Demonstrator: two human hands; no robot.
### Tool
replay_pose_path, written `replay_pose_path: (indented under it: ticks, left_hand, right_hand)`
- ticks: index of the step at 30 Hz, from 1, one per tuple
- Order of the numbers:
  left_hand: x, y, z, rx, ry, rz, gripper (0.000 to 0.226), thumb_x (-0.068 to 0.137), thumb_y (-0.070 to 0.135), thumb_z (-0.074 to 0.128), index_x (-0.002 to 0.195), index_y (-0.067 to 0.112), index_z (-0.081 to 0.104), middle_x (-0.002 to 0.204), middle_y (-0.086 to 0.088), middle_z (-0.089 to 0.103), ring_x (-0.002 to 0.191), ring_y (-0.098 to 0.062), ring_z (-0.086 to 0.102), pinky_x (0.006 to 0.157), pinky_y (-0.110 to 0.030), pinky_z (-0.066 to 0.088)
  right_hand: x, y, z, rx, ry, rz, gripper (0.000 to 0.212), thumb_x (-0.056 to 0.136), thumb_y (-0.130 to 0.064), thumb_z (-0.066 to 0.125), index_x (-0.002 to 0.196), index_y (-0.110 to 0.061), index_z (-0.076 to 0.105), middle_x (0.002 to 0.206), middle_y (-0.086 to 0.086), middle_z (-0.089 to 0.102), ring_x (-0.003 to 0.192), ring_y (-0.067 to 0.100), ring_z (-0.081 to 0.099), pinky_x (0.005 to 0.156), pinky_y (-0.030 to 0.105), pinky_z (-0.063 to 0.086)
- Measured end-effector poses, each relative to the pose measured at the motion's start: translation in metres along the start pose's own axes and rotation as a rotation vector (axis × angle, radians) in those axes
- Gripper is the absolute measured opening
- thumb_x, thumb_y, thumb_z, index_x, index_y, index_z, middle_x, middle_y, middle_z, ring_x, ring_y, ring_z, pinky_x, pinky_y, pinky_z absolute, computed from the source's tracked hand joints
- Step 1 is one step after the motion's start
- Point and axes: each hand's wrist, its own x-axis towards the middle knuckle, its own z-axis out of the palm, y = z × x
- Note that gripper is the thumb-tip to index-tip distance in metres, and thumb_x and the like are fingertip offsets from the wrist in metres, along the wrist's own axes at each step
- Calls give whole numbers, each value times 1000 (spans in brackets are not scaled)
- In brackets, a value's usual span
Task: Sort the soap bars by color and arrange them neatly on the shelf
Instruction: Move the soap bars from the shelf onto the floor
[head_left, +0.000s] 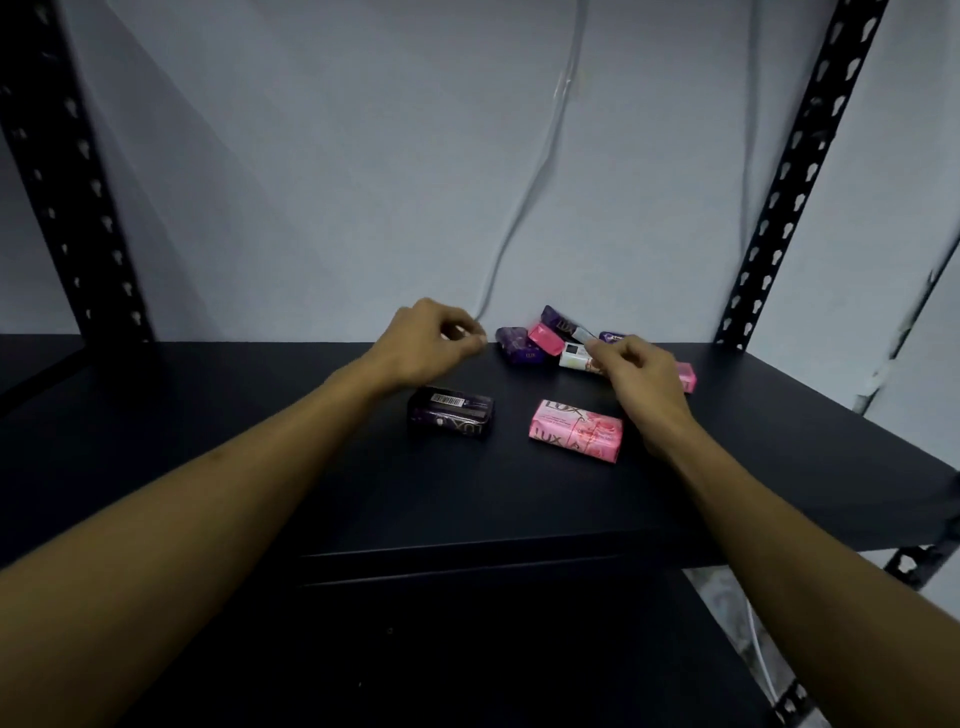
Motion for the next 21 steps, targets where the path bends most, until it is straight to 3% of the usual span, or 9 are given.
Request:
replay_pose_path:
  ticks: [3, 6, 8, 11, 14, 17, 21]
  left_hand:
    - [44, -8, 30, 54, -139, -42, 26, 91, 40, 69, 113, 26, 71, 117, -1, 69, 108, -17, 63, 92, -26, 45]
    - [71, -15, 60, 85, -211, -73, 48, 89, 48, 69, 131, 25, 63, 136, -4, 61, 125, -22, 55, 99, -27, 39]
    - [81, -19, 72, 90, -233, -69, 64, 86, 54, 70, 142, 27, 54, 141, -2, 57, 130, -21, 52, 99, -24, 35]
    - [89, -20, 77, 200, -200, -10, 67, 83, 53, 74, 141, 27, 56, 142, 0, 58, 130, -21, 53, 100, -21, 35]
    - [88, -17, 77, 236, -140, -7, 55, 83, 44, 77, 131, 21, 64, 133, -6, 63, 122, -23, 57, 97, -24, 40]
    - [80, -15, 74, 215, -115, -33, 45, 83, 40, 79, 121, 19, 69, 121, -9, 68, 109, -24, 62, 85, -23, 41]
    - [61, -14, 64, 190, -109, -76, 47, 80, 40, 81, 120, 19, 70, 119, -9, 68, 108, -24, 61, 86, -25, 43]
  right_hand:
    - [37, 20, 17, -133, 17, -132, 29, 86, -43, 69, 97, -17, 66, 103, -2, 67, 103, 14, 60, 94, 36, 49]
    - [64, 36, 30, -334, -70, -274, 61, 75, -68, 61, 123, -30, 64, 121, -5, 65, 122, 18, 51, 103, 39, 45]
    - [79, 45, 34, -389, -121, -303, 71, 72, -69, 62, 133, -35, 58, 128, -3, 64, 126, 22, 51, 106, 45, 44]
    - [95, 52, 40, -472, -135, -345, 59, 75, -52, 75, 130, -35, 63, 126, 2, 67, 123, 28, 55, 103, 51, 43]
    - [96, 49, 42, -512, -93, -351, 44, 80, -36, 79, 122, -29, 70, 121, 5, 69, 122, 28, 55, 103, 51, 42]
    - [88, 45, 39, -535, -96, -348, 39, 81, -33, 79, 119, -26, 72, 117, 3, 71, 120, 27, 55, 105, 49, 40]
    - [71, 39, 35, -541, -137, -320, 33, 82, -36, 78, 113, -26, 74, 117, 1, 71, 120, 25, 56, 107, 50, 39]
